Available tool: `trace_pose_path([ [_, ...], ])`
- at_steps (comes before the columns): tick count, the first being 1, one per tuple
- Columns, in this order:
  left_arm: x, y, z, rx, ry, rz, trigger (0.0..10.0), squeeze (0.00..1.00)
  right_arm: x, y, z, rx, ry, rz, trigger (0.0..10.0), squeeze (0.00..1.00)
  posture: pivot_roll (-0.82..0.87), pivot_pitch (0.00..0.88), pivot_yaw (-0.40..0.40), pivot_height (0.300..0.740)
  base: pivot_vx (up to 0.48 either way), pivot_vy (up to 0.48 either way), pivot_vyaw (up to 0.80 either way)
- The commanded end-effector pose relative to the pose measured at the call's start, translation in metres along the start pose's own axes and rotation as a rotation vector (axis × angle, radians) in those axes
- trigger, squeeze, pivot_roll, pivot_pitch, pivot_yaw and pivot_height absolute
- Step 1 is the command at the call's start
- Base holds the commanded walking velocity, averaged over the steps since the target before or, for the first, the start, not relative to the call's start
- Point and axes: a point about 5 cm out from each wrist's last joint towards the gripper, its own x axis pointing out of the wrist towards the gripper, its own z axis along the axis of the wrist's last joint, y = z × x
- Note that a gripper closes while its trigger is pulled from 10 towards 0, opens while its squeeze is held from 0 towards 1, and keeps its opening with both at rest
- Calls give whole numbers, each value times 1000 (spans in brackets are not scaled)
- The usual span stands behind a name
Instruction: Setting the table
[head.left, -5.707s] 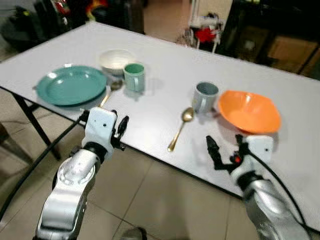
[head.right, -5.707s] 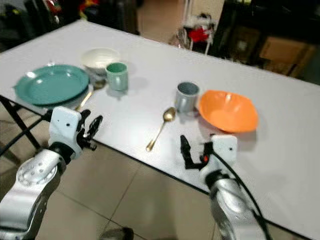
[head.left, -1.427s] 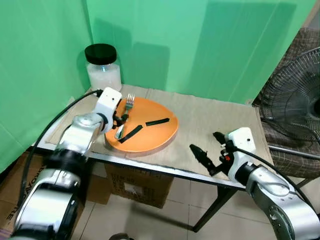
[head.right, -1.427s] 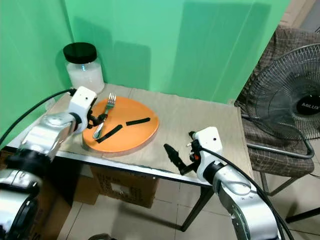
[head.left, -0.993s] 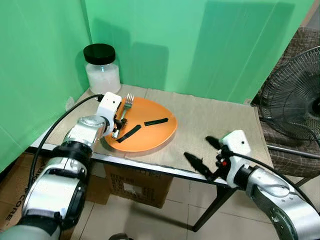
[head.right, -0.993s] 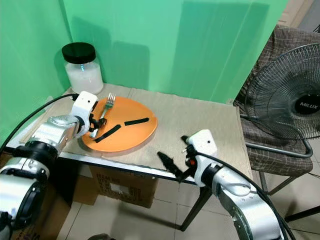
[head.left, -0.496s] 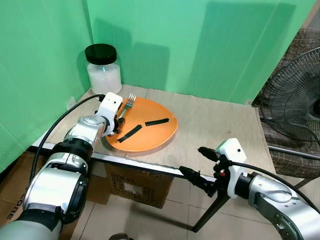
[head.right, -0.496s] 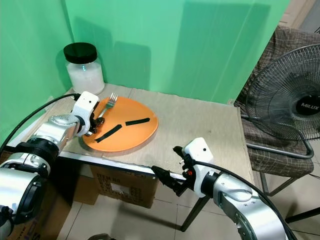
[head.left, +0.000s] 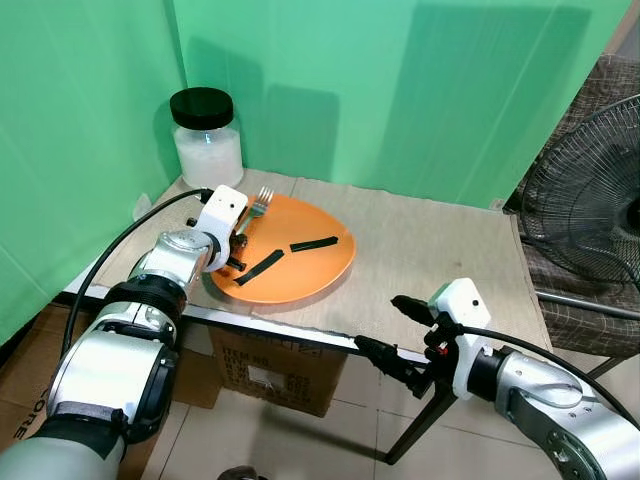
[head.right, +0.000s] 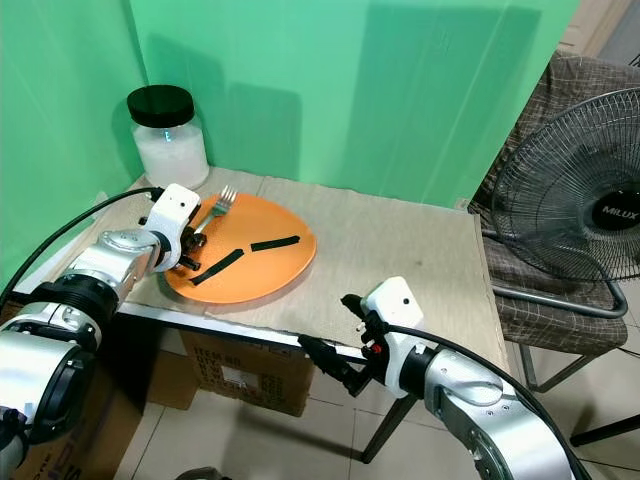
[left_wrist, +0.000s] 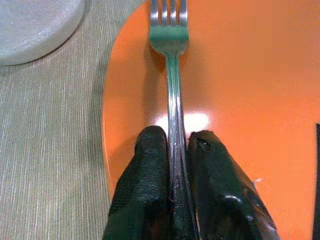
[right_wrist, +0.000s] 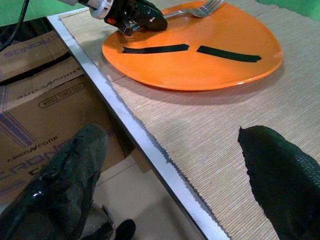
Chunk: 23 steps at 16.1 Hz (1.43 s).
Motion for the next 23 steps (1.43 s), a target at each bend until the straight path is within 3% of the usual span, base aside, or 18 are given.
trace_pose_path([
  [1, 1, -3, 4, 9, -4, -17, 0, 0, -2, 1, 2, -6, -1, -2, 10000, 0, 15, 0, -57, 740, 0, 0, 0],
  [10, -1, 1, 14, -2, -54, -15, 0, 0, 0, 2, -1, 1, -3, -20, 10000, 0, 16, 0, -52, 740, 0, 0, 0],
  [12, -6, 6, 27, -12, -130, -24, 0, 0, -1, -3, 1, 18, -26, -75, 10000, 0, 17, 0, -50, 740, 0, 0, 0],
  [14, -12, 4, 46, -57, -272, -91, 0, 0, -1, -11, 2, 21, -44, -153, 10000, 0, 18, 0, -49, 740, 0, 0, 0],
  [15, -16, -2, 56, -101, -350, -155, 0, 0, 0, -15, 3, 35, -58, -200, 10000, 0, 18, 0, -49, 740, 0, 0, 0],
  [20, -29, -18, 66, -138, -465, -219, 0, 0, 4, -20, 10, 54, -131, -319, 10000, 0, 20, 0, -52, 740, 0, 0, 0],
  [21, -41, -28, 75, -121, -578, -256, 0, 0, 3, -22, 16, 84, -194, -368, 10000, 0, 16, 0, -49, 740, 0, 0, 0],
  [22, -55, -40, 81, -105, -687, -277, 6392, 0, 0, -23, 19, 105, -233, -426, 10000, 0, 10, 0, -47, 740, 0, 0, 0],
  [23, -65, -49, 83, -94, -740, -275, 10000, 0, -2, -25, 19, 115, -236, -473, 10000, 0, 5, 0, -44, 740, 0, 0, 0],
])
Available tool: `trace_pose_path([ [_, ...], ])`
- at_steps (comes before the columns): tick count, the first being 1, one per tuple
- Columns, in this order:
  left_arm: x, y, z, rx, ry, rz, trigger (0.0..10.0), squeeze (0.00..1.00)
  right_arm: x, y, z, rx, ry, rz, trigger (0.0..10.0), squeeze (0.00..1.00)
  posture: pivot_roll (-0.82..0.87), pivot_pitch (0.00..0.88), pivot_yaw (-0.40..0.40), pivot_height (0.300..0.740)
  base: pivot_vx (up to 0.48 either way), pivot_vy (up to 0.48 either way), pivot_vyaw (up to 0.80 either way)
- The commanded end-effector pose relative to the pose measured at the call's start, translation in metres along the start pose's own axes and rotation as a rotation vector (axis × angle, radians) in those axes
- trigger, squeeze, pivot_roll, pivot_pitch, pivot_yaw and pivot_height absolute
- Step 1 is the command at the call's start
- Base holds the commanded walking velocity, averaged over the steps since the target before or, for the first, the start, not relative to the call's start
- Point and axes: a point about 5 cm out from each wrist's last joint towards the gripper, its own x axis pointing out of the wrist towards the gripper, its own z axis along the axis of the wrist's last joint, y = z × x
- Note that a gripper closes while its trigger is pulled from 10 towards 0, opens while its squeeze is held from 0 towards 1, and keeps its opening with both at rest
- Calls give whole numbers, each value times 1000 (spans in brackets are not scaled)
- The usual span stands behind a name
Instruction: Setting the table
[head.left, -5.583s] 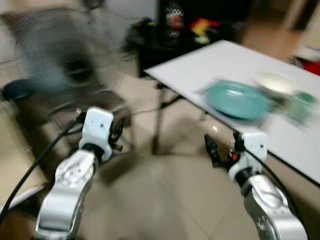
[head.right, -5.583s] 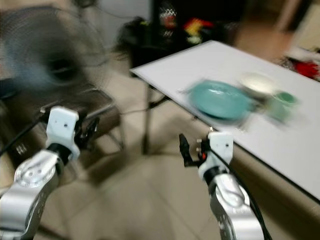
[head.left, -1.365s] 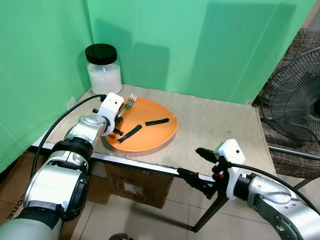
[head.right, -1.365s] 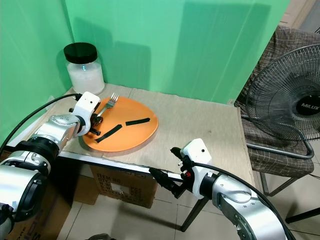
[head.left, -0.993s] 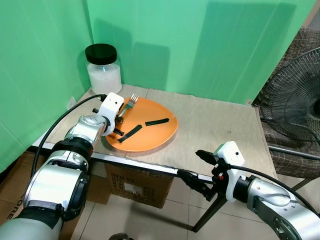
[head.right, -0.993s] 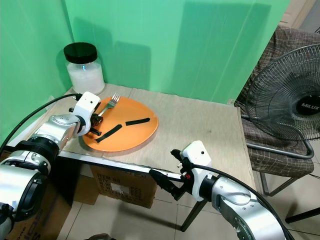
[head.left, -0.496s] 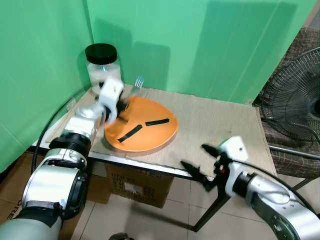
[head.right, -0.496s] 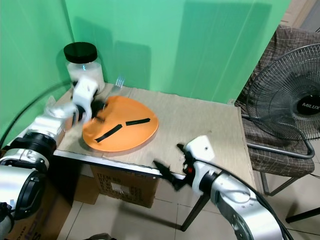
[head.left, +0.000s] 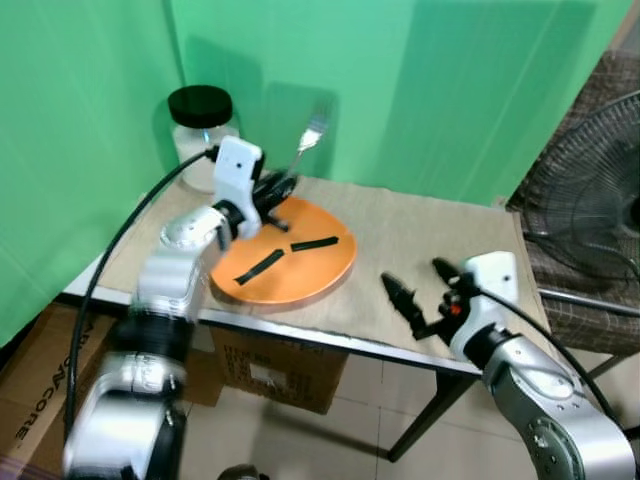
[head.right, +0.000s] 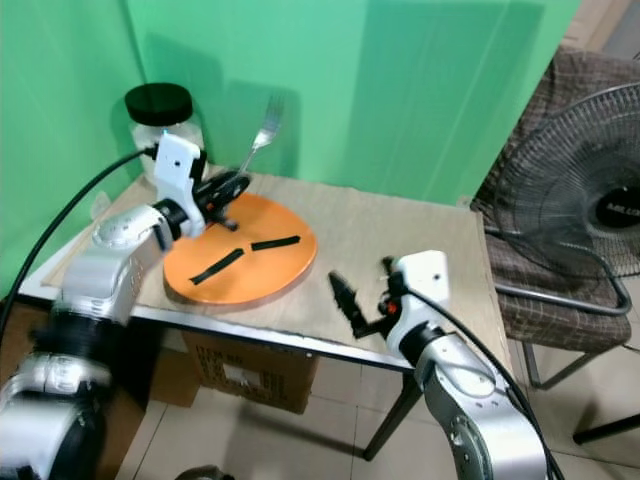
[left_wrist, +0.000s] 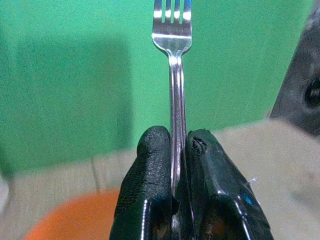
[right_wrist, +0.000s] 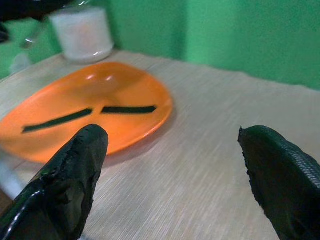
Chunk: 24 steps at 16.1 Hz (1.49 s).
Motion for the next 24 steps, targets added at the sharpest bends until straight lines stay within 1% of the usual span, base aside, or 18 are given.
trace_pose_path([
  [1, 0, -14, 12, 33, -58, -25, 10000, 0, -4, -8, 5, -4, -28, -77, 10000, 0, 1, 0, -43, 740, 0, 0, -681],
  [2, -4, -21, 11, 32, -65, -8, 10000, 0, -6, -11, 6, -5, -40, -124, 10000, 0, -4, 0, -40, 740, 0, 0, -800],
  [3, -6, -24, 10, 35, -78, 7, 10000, 0, -7, -12, 7, -4, -50, -147, 10000, 0, -10, 0, -38, 740, 0, 0, -800],
  [5, -18, -33, 3, 69, -82, 83, 10000, 0, -11, -18, 11, 6, -90, -246, 10000, 0, -22, 0, -32, 740, 0, 0, -800],
  [6, -23, -33, -1, 83, -75, 109, 10000, 0, -12, -18, 11, 3, -91, -258, 10000, 0, -25, 0, -31, 740, 0, 0, -800],
  [7, -31, -33, -8, 86, -50, 161, 10000, 0, -13, -19, 11, -6, -88, -269, 10000, 0, -25, 0, -31, 740, 0, 0, -800],
  [10, -42, -33, -18, 75, -8, 242, 10000, 0, -12, -18, 9, -10, -71, -272, 10000, 0, -23, 0, -34, 740, 0, 0, -800],
  [11, -48, -33, -19, 82, -7, 283, 10000, 0, -11, -18, 7, 0, -51, -276, 10000, 0, -13, 0, -48, 740, 0, 0, -800],
  [13, -49, -32, -18, 97, -6, 308, 10000, 0, -9, -20, 4, 0, -30, -290, 10000, 0, -8, 0, -54, 740, 0, 0, -800],
  [14, -49, -32, -17, 118, -6, 329, 10000, 0, -7, -23, 2, 7, -21, -306, 10000, 0, 5, 0, -62, 740, 0, 0, 0],
  [15, -46, -34, -15, 116, -6, 339, 10000, 0, -3, -25, 1, 1, -14, -319, 10000, 0, 16, 0, -71, 740, 0, -360, 0],
  [17, -44, -37, -16, 109, 3, 335, 10000, 0, -1, -25, 2, -4, -11, -317, 10000, 0, 14, 0, -69, 740, 0, -416, 0],
  [19, -46, -40, -19, 105, 26, 340, 10000, 0, -2, -24, 3, -24, -14, -318, 10000, 0, 8, 0, -66, 740, 0, -480, 0],
  [21, -46, -39, -19, 110, 28, 348, 10000, 0, -4, -24, 3, -19, -16, -319, 10000, 0, 4, 0, -66, 740, 0, -480, 0],
  [24, -46, -36, -19, 136, 38, 353, 10000, 0, -6, -25, 2, -6, -17, -324, 10000, 0, 6, 0, -65, 740, 0, -480, -748],
])
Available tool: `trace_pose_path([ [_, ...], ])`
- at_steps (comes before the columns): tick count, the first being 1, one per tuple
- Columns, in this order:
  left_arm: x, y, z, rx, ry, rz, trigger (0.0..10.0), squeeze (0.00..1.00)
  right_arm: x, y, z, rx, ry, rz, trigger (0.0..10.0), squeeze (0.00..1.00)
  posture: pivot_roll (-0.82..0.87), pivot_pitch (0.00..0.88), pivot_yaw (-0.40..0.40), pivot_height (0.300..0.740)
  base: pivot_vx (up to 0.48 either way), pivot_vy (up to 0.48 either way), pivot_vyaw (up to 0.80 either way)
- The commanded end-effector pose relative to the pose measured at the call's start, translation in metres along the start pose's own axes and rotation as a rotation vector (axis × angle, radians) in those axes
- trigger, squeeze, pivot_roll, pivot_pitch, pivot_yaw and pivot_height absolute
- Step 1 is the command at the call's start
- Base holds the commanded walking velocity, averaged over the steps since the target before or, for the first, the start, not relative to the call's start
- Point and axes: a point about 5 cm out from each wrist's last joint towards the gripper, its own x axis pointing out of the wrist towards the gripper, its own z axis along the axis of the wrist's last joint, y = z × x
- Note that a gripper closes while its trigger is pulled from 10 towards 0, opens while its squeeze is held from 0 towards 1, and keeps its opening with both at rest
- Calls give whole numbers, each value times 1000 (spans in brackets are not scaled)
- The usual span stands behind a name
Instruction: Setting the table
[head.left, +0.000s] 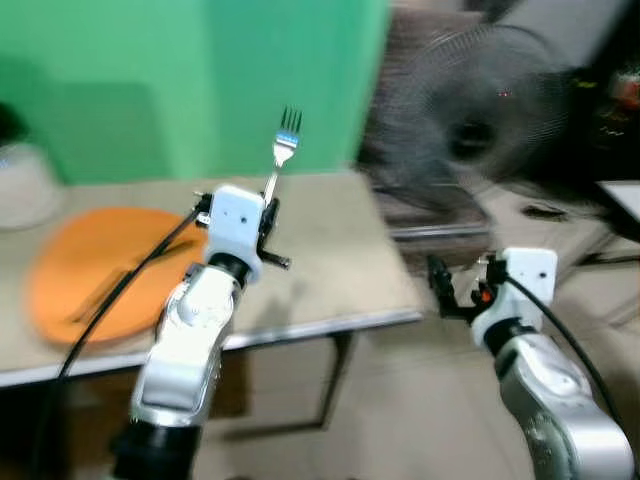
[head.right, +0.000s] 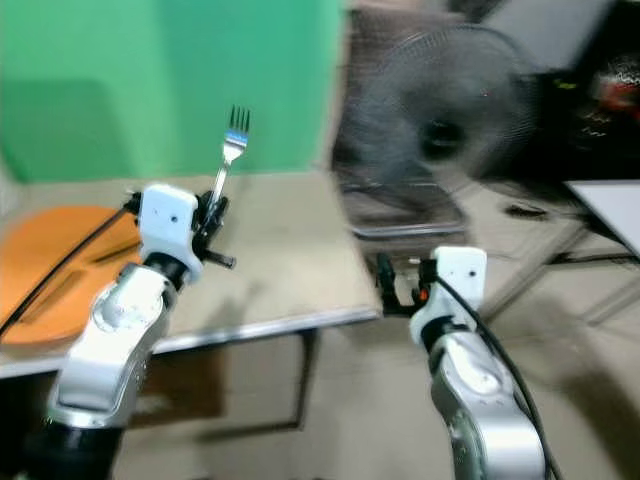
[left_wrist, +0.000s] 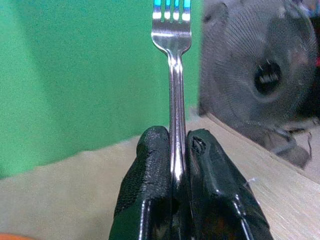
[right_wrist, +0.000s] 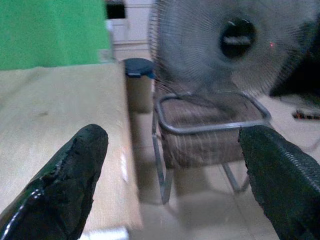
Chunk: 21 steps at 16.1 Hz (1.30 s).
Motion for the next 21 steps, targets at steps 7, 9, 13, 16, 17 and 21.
trace_pose_path([
  [7, 5, -5, 6, 3, -9, -31, 10000, 0, -8, -11, 1, -12, -9, -73, 10000, 0, -22, 0, -42, 740, 0, -478, -800],
  [9, 4, -3, 5, 1, -5, -32, 10000, 0, -10, -10, 0, -11, -7, -75, 10000, 0, -34, 0, -32, 740, 0, -476, -800],
  [13, 5, -5, 4, -2, -2, -48, 10000, 0, -16, -15, -1, -12, -6, -102, 10000, 0, -46, 0, -22, 740, 0, -471, -800],
  [16, 5, -7, 3, 2, 2, -63, 10000, 0, -19, -15, -1, -9, -2, -109, 10000, 0, -54, 0, -16, 740, 0, -449, -800],
  [17, 6, -7, 3, 2, 0, -65, 10000, 0, -19, -15, -1, -9, -2, -111, 10000, 0, -52, 0, -17, 740, 0, -442, -800],
  [21, 9, -8, 6, 7, -11, -69, 10000, 0, -17, -17, -1, -8, -6, -115, 10000, 0, -50, 0, -16, 740, 0, -445, -800],
])
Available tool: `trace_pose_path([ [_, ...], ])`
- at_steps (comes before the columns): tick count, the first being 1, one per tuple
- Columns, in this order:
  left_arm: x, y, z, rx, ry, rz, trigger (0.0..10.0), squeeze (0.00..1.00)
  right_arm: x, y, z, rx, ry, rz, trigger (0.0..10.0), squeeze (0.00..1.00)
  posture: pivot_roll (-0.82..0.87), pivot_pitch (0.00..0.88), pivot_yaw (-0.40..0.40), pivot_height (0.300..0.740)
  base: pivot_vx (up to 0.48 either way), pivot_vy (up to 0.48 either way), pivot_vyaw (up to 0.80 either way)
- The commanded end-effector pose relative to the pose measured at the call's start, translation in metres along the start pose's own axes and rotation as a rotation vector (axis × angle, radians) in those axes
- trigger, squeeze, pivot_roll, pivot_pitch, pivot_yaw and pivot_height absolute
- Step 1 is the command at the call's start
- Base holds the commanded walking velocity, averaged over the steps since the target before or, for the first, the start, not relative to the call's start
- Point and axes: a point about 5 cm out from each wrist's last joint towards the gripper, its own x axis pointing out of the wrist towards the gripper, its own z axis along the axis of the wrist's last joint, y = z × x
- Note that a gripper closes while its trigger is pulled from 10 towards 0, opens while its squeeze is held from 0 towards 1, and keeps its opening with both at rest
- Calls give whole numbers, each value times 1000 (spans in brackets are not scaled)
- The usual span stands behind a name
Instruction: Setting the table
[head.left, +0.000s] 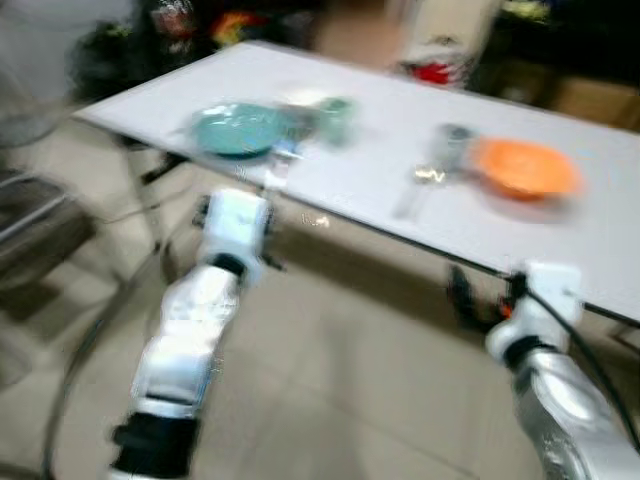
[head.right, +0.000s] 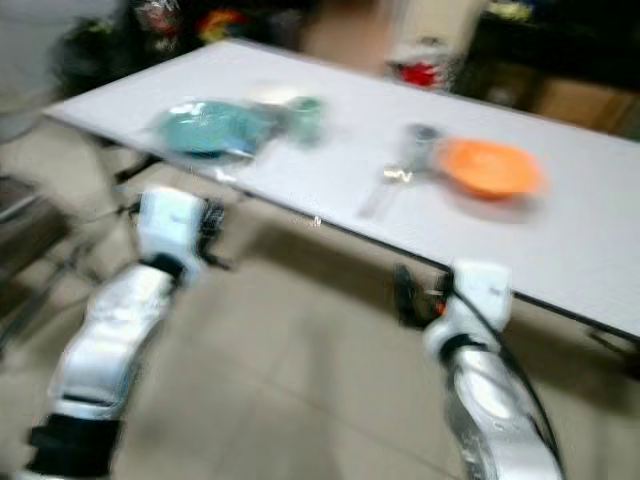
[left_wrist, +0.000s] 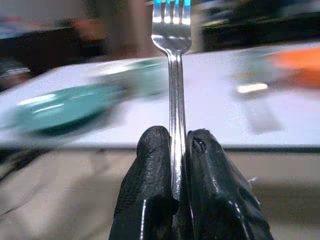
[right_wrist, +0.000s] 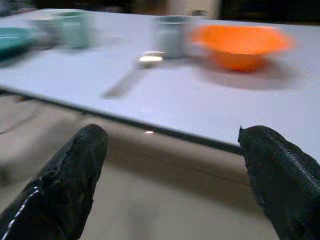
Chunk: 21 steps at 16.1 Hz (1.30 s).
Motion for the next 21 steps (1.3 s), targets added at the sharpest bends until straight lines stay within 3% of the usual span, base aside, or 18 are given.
trace_pose_path([
  [1, 1, 8, 9, 23, -36, 13, 10000, 0, 0, 4, 3, 1, -10, 8, 10000, 0, -52, 0, -15, 740, 0, -442, -800],
  [6, 1, 6, 7, 22, -33, 8, 10000, 0, 0, 2, 3, 7, -11, 7, 10000, 0, -50, 0, -17, 740, 0, -404, -640],
  [17, -5, 8, -3, -50, 1, 12, 10000, 0, 4, 0, 7, -28, 4, 29, 10000, 0, -42, 0, -36, 740, 0, 0, 0],
  [21, -5, 3, 0, -69, -28, -57, 10000, 0, 3, 1, 6, -19, 11, 28, 10000, 0, -48, 0, -32, 740, 61, 0, -744],
])
